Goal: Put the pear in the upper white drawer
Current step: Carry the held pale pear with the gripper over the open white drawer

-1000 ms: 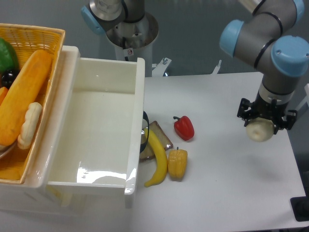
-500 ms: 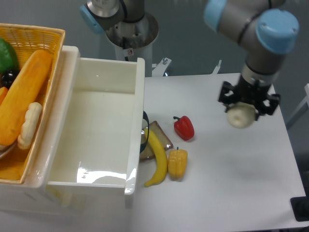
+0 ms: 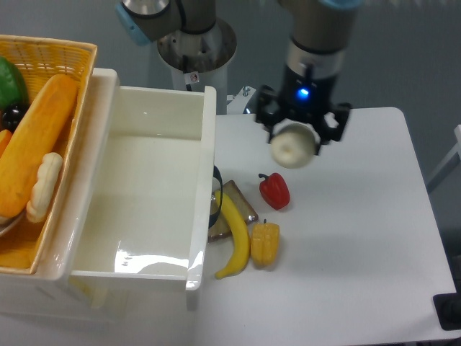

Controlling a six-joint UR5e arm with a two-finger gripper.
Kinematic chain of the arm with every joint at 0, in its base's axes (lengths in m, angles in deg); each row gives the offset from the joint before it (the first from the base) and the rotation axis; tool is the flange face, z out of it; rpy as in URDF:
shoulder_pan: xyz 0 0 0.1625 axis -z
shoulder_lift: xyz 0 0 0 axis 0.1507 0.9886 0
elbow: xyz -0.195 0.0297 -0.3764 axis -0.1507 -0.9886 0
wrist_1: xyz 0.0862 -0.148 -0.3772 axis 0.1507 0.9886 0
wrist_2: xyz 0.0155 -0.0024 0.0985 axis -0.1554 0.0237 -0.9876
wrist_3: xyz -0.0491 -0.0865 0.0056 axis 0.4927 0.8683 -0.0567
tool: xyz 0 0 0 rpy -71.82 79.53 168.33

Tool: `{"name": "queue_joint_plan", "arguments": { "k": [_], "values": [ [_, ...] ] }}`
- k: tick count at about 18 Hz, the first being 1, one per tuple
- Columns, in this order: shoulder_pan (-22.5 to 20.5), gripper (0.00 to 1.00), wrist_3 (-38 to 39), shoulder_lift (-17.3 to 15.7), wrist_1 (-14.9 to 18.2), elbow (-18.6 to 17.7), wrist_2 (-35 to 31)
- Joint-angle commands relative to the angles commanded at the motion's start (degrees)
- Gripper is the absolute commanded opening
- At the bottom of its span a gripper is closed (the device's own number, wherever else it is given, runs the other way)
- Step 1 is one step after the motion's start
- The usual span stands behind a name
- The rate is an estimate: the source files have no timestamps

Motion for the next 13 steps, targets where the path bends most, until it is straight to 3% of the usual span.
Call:
{"name": "queue_joint_plan", "arguments": {
  "k": [9,13],
  "values": [
    [12.6,0.15,1.8,0.8,-1.7,-1.3,-0.1],
    [14.4,0.16,1.4,2.5,-1.9,-1.7,-0.1]
  ]
}}
